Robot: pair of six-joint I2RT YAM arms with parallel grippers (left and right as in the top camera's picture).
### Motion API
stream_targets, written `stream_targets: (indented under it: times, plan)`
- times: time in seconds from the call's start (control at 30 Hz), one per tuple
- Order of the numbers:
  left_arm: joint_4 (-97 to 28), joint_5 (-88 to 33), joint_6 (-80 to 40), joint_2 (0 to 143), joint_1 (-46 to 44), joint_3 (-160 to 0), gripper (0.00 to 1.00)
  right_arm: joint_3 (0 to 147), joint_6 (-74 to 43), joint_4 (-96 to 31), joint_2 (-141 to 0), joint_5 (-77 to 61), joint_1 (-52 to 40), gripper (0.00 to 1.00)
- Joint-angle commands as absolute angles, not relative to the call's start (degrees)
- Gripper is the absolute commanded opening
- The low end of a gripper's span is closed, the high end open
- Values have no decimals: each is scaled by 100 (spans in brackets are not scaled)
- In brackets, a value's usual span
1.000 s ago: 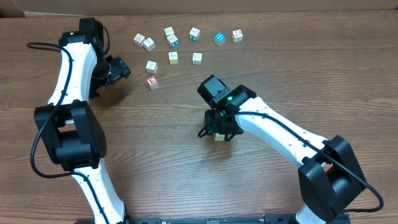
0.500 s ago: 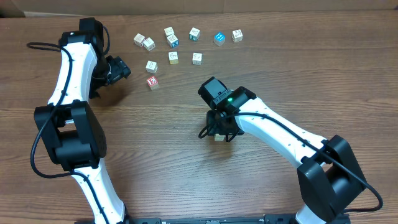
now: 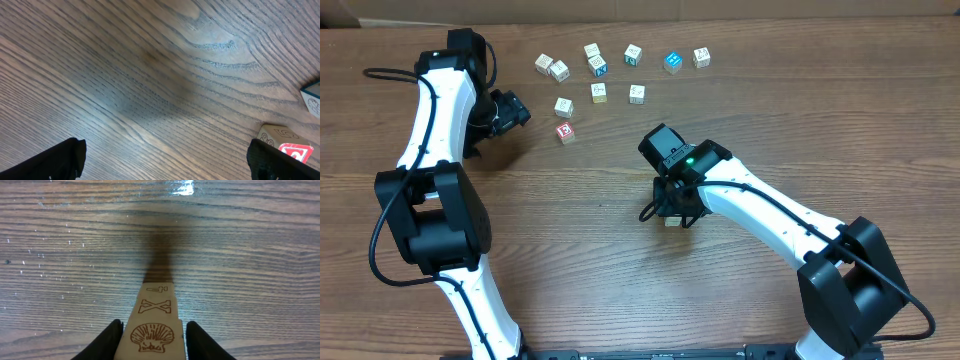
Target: Form a tower
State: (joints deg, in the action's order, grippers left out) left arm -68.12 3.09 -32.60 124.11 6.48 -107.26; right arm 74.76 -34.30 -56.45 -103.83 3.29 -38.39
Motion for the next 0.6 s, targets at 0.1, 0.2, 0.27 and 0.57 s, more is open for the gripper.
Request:
stream_targets:
  times: [0.1, 0.2, 0.27, 0.57]
  plan:
    - [-6831, 355, -3170, 12248, 633, -10816, 100, 7419, -3450, -5621, -10374, 377, -3863, 35]
    - [-6829, 355, -3170, 12248, 633, -10816, 100, 7419, -3450, -5621, -10374, 377, -3863, 34]
    - [-6831, 355, -3170, 12248, 633, -10816, 100, 7419, -3450, -5621, -10374, 377, -3863, 34]
    - [-6831, 355, -3170, 12248, 633, -10816, 99, 7419, -3448, -5621, -10374, 377, -3863, 35]
